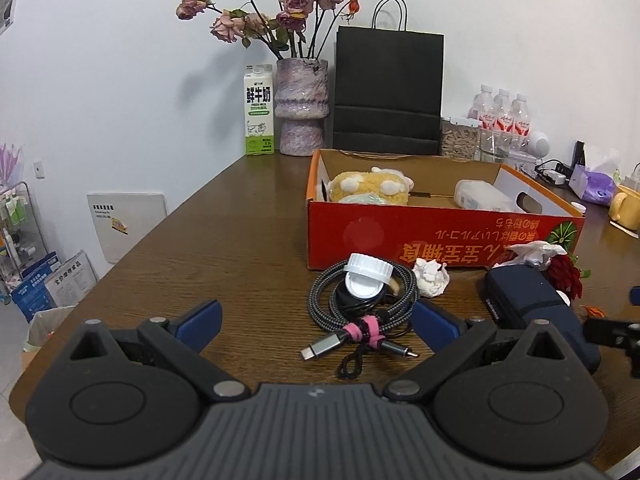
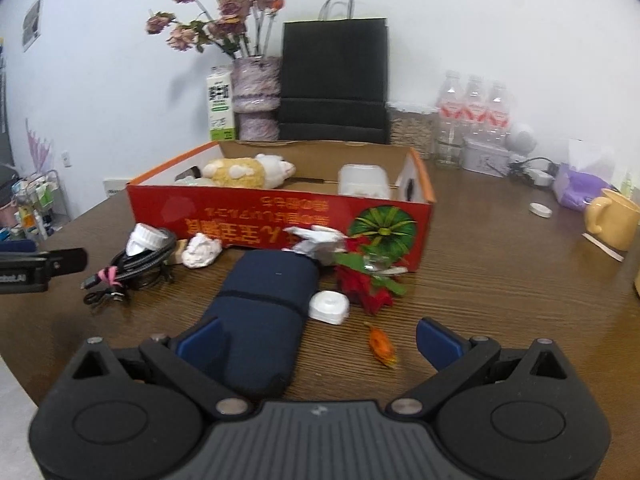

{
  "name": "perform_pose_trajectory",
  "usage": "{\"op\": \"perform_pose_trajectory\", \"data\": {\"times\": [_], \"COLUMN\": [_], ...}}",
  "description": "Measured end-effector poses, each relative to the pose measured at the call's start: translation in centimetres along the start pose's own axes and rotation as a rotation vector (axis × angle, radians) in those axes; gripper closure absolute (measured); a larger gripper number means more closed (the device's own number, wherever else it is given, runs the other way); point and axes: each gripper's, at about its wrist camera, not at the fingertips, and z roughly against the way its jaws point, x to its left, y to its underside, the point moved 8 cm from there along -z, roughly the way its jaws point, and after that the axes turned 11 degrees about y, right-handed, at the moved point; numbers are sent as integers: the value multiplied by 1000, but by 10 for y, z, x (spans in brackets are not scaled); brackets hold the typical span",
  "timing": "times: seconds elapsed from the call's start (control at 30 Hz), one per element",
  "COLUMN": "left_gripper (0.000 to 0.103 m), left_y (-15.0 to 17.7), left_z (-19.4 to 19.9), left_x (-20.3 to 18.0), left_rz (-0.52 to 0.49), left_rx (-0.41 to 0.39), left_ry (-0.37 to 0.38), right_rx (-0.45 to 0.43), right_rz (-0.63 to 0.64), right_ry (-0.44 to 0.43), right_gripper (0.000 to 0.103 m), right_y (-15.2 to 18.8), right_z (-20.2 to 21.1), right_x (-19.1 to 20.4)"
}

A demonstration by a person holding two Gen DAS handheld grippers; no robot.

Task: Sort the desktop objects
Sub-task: 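Grasp the navy fabric case with the right tool while the left tool grasps the black braided cable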

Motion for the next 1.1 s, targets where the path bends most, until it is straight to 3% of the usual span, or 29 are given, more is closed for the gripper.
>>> {"op": "perform_pose_trajectory", "data": {"times": [0.23, 0.3, 0.43, 0.7, 0.9, 1.1], "left_gripper": [0, 0, 0, 0, 0, 0], "left_y": [7, 7, 6, 4, -1, -5], "left_z": [-9, -12, -18, -39, -61, -84], "left_x": [4, 5, 7, 7, -2, -3], "left_rz": [4, 3, -8, -41, -65, -25], "left_rx": [31, 32, 40, 72, 123, 161], "left_ry": [8, 16, 29, 58, 117, 148], "right_rx": [44, 70, 139, 124, 111, 103], "right_rz": [52, 63, 68, 63, 42, 41], "right_ry": [-45, -41, -46, -48, -58, -61], "right_gripper": [4, 13, 20, 36, 37, 37], "right_y": [-8, -10, -8, -12, -16, -18], "right_z": [-26, -36, -56, -57, -58, -61], "right_x": [37, 46, 54, 56, 53, 52]}}
